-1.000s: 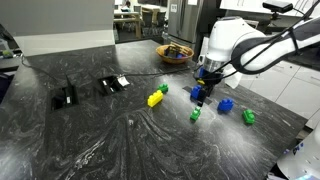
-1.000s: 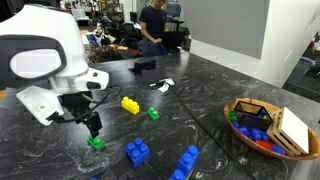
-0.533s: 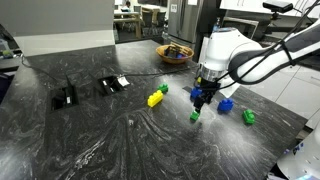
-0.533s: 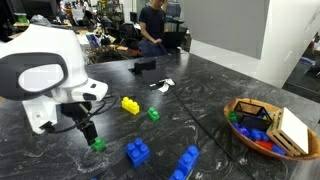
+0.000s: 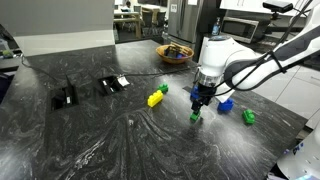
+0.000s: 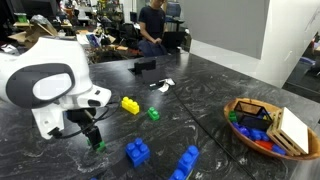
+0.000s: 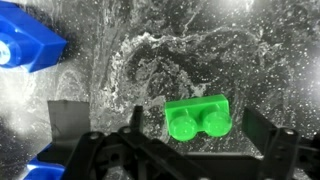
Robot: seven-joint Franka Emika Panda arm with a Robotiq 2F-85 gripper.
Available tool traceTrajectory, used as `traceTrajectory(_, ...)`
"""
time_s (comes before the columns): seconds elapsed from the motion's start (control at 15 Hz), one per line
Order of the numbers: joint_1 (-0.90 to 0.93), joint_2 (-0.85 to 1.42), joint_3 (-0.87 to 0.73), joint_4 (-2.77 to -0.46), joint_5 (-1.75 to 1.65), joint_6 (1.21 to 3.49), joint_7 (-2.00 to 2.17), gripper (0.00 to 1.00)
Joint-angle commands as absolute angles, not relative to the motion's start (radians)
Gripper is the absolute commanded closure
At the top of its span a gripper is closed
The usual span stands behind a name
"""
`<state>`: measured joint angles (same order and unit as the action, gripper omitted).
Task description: Place the green block on the front left on top of the square blue block
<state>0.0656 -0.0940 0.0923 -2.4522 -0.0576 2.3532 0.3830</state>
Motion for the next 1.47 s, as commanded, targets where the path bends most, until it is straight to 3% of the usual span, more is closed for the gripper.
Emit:
traceTrajectory(0.0, 0.064, -0.077, 0.091, -2.446, -0.065, 2.38, 0.314, 0.0)
traceTrajectory(1.4, 0.063, -0.012, 0.068, -2.42, 0.005, 2.428, 0.141, 0.02)
